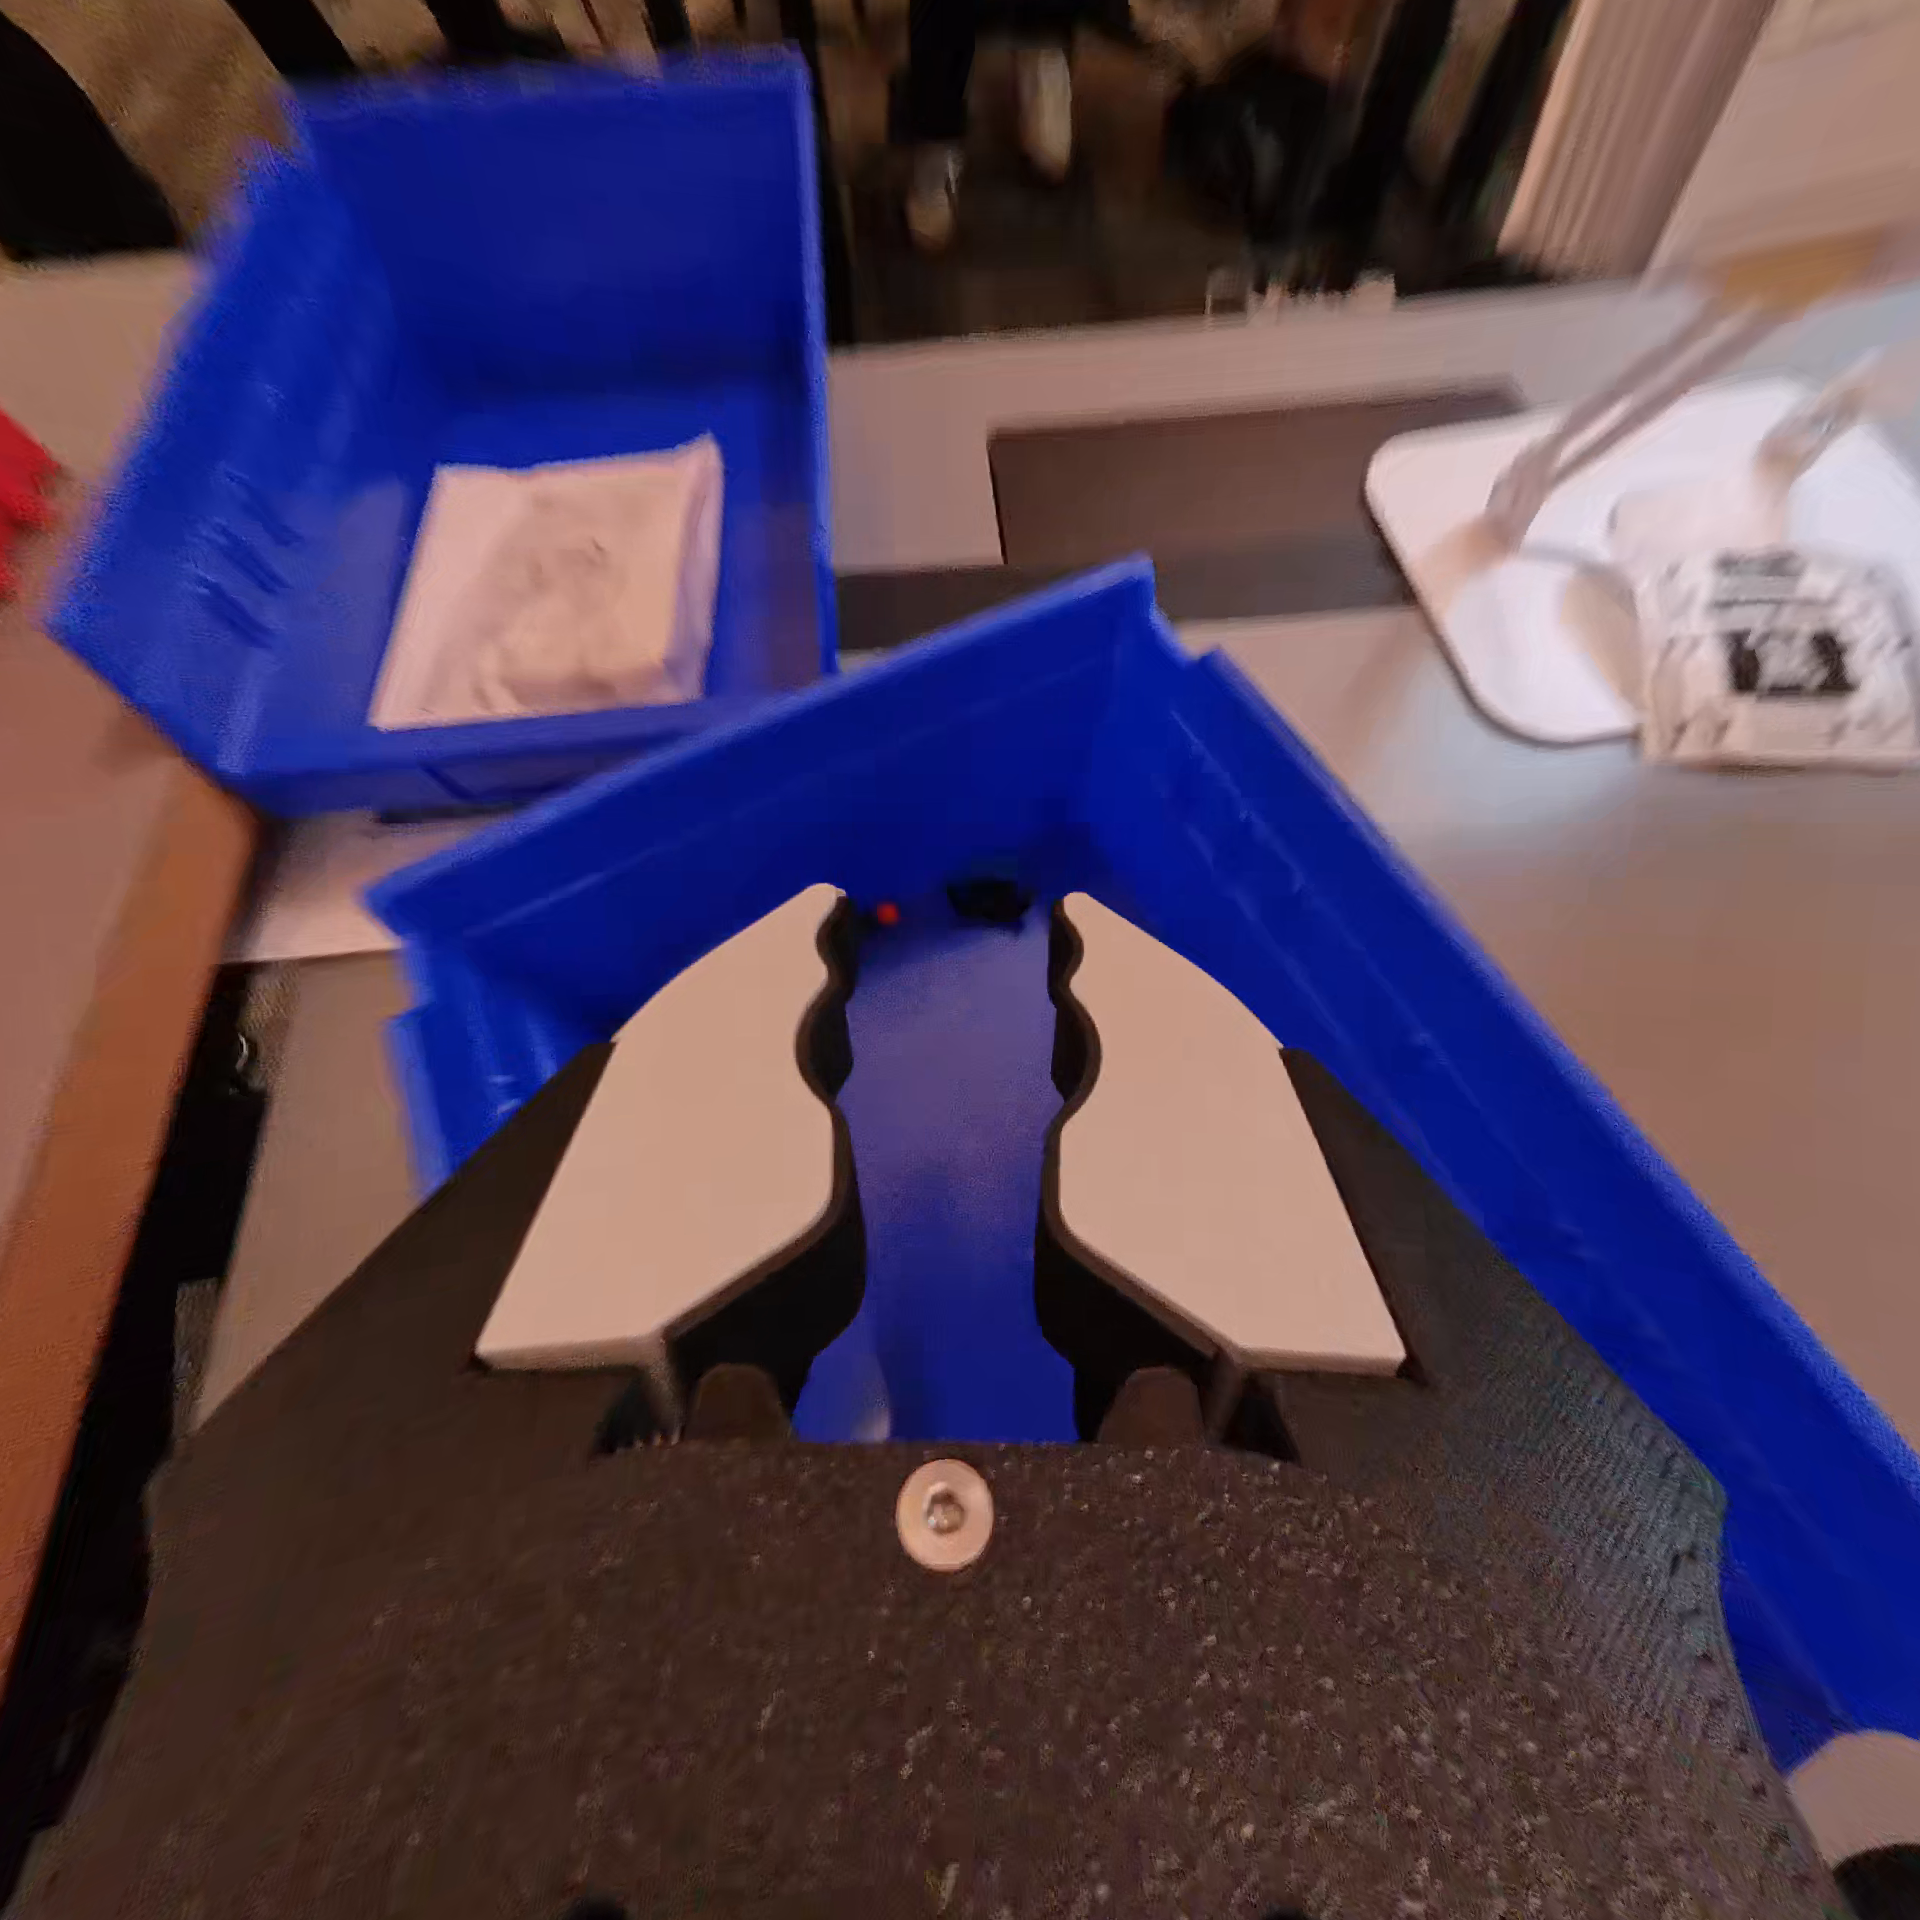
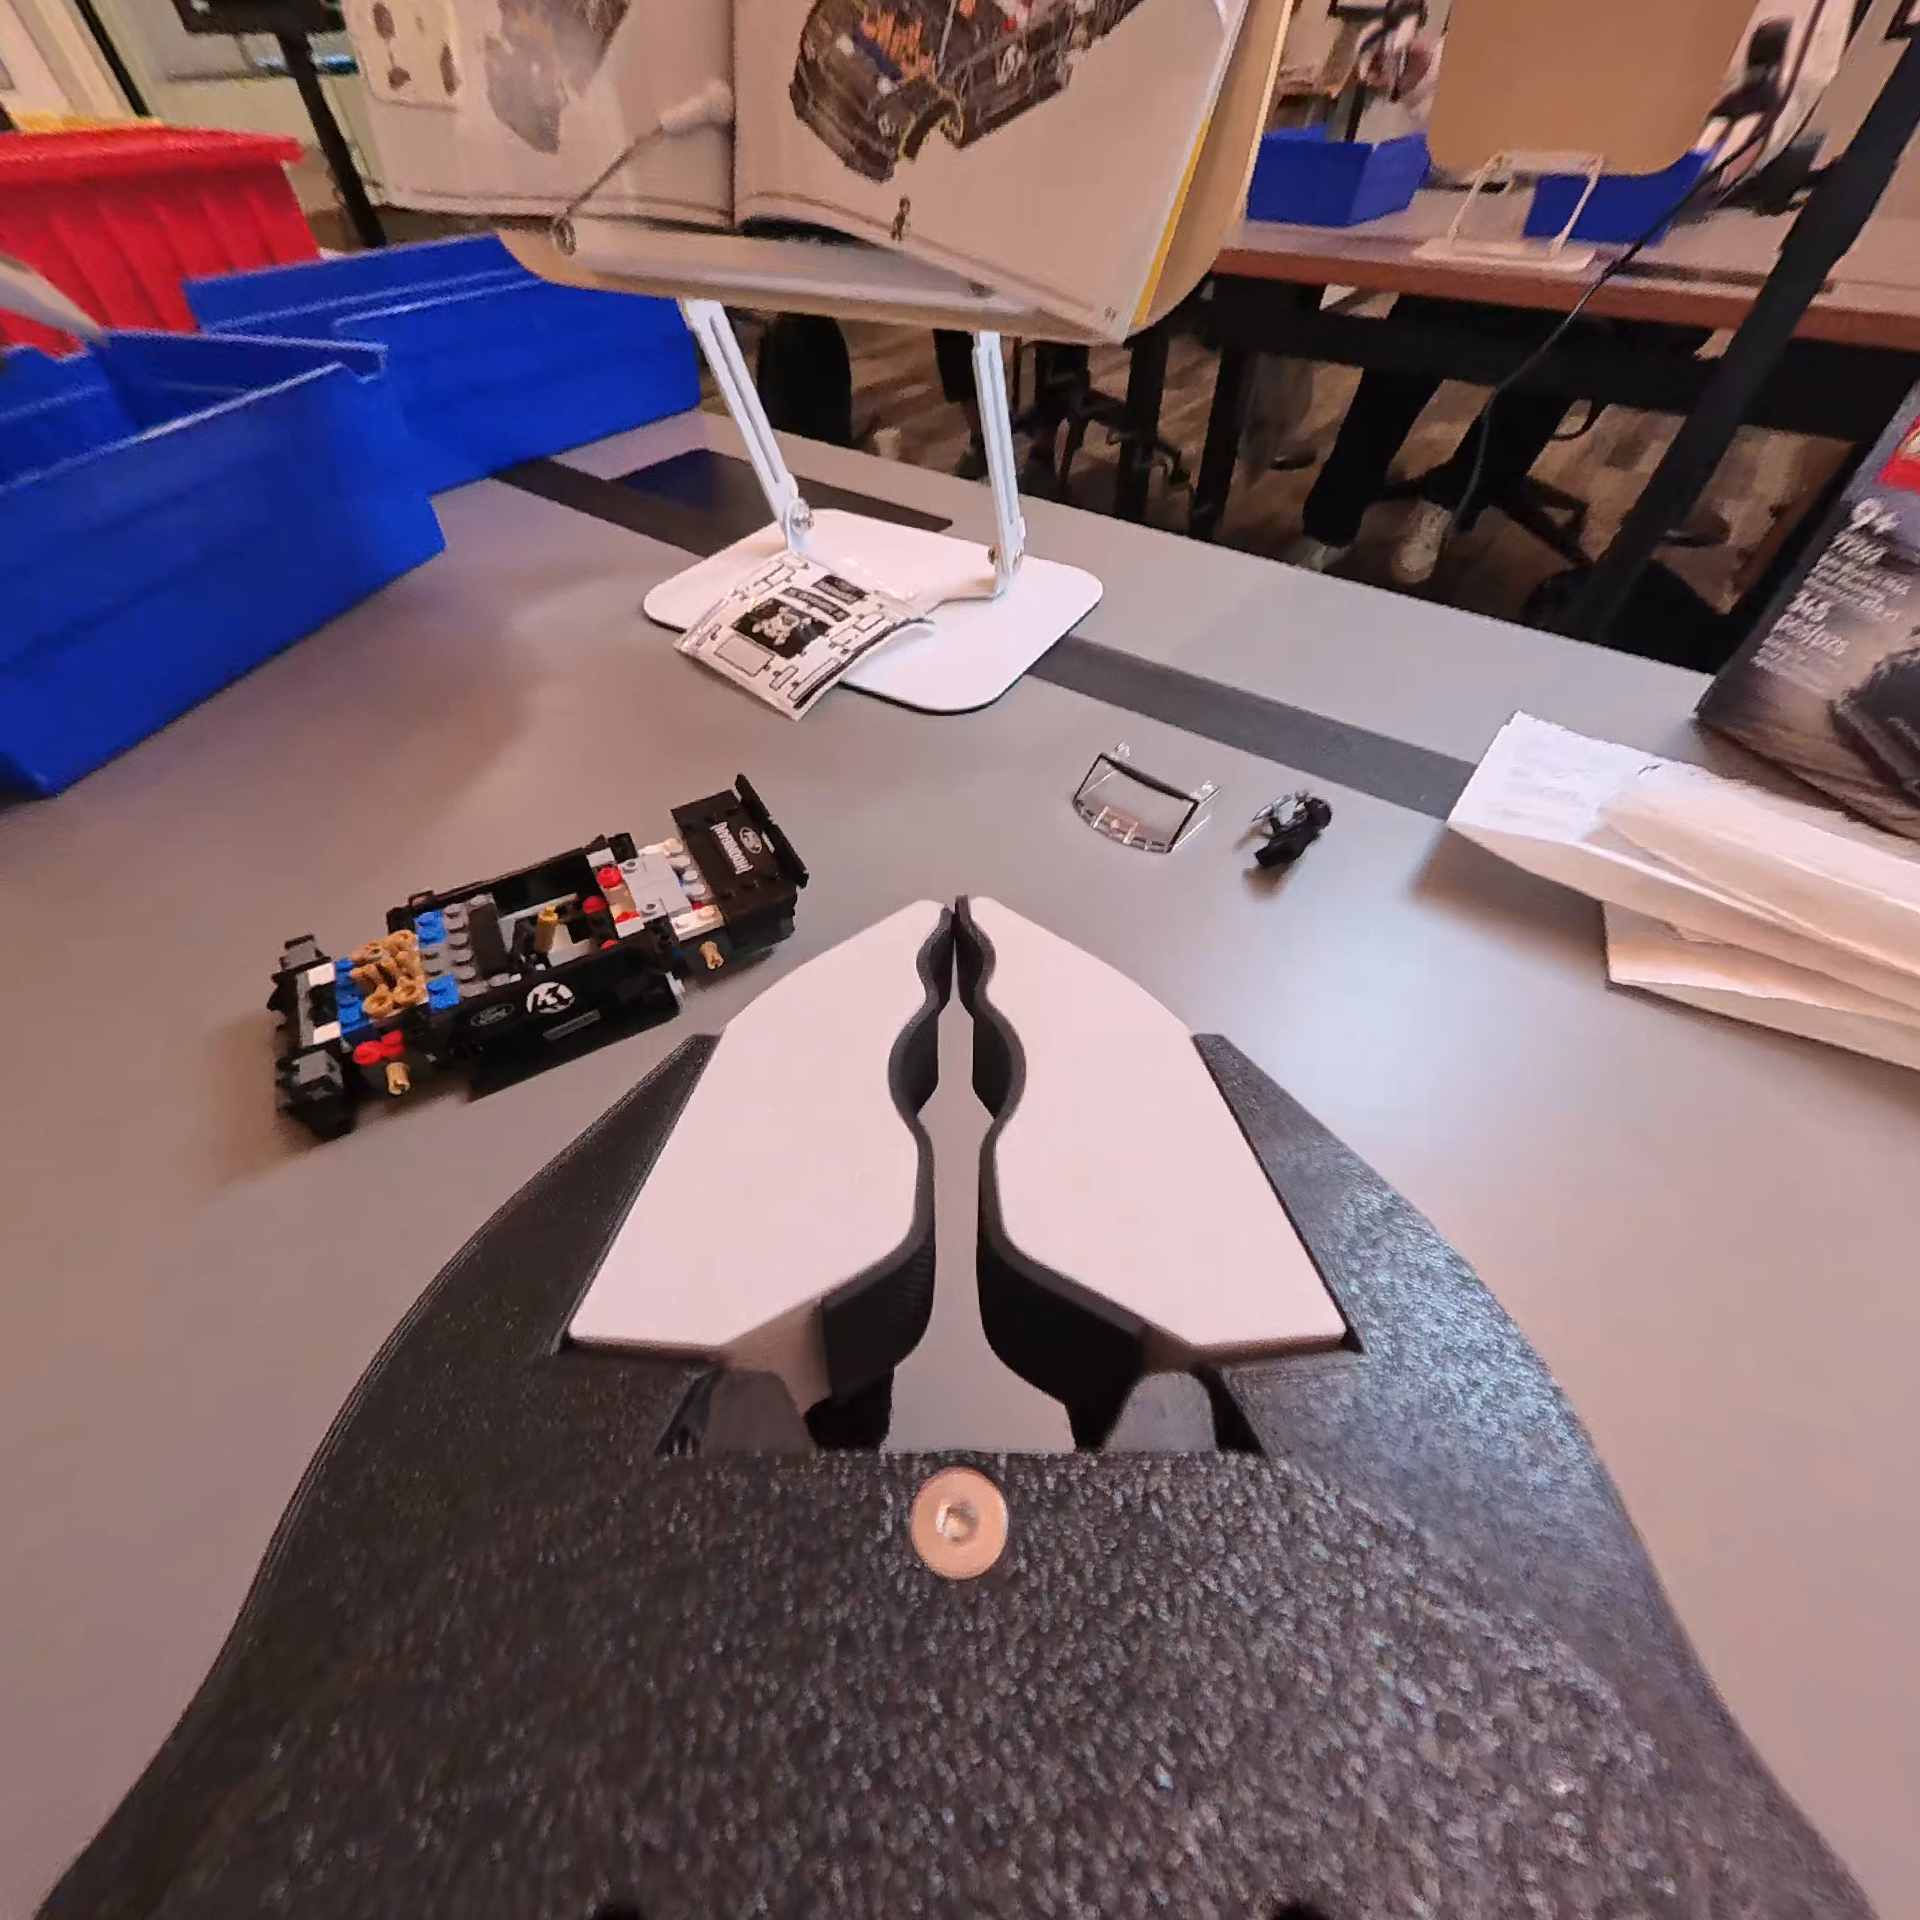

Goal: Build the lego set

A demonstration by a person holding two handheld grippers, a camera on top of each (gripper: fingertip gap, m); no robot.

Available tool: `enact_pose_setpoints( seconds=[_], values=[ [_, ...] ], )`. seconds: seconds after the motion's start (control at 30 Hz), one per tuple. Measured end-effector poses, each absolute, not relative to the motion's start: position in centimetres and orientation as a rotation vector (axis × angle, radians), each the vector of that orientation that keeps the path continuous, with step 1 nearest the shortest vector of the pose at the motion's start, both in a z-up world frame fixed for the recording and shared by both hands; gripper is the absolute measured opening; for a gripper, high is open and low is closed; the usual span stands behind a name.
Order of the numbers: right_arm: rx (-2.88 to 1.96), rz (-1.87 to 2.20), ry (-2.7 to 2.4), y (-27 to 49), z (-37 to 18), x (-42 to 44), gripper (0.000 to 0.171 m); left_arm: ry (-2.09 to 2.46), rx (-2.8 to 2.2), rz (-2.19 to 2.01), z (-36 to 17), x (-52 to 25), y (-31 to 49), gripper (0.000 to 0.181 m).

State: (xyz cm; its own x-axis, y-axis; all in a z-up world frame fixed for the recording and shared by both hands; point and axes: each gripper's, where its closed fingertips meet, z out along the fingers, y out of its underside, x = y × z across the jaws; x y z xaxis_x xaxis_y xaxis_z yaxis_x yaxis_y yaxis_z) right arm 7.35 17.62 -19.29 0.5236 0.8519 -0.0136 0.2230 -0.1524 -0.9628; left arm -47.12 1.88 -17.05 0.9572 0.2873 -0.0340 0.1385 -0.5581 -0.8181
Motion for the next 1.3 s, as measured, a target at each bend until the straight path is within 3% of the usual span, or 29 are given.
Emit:
enact_pose_setpoints(
  seconds=[0.17,0.3,0.43,0.6,0.77,0.9,1.13,1.3],
  values=[
    [-1.67,0.71,-0.913,17.7,-19.5,7.5,0.001,-0.404,-2.354,0.1,-25.7,-47.6,6.7,0.036],
    [-1.675,0.697,-0.939,17.4,-20.0,7.4,0.001,-0.51,-2.424,0.16,-29.2,-49.9,7.5,0.033],
    [-1.685,0.711,-0.957,17.3,-20.5,7.2,0.001,-0.487,-2.417,0.151,-29.3,-50.4,7.8,0.01],
    [-1.666,0.717,-0.962,17.0,-20.3,6.9,0.001,-0.384,-2.266,0.124,-25.0,-49.0,7.8,0.005],
    [-1.584,0.842,-1.012,15.0,-19.2,4.9,0.003,0.03,-1.86,0.237,-12.8,-39.3,7.3,0.004],
    [-1.542,1.036,-1.126,11.3,-17.8,1.1,0.013,0.407,-1.664,0.266,-8.2,-25.7,5.9,0.004],
    [-1.425,1.25,-1.331,5.6,-14.5,-3.5,0.03,0.823,-1.465,0.114,-11.0,-8.7,4.9,0.004],
    [-1.391,1.204,-1.472,3.6,-15.6,-4.0,0.021,0.946,-1.39,0.027,-13.5,-4.5,3.8,0.004]
  ],
)
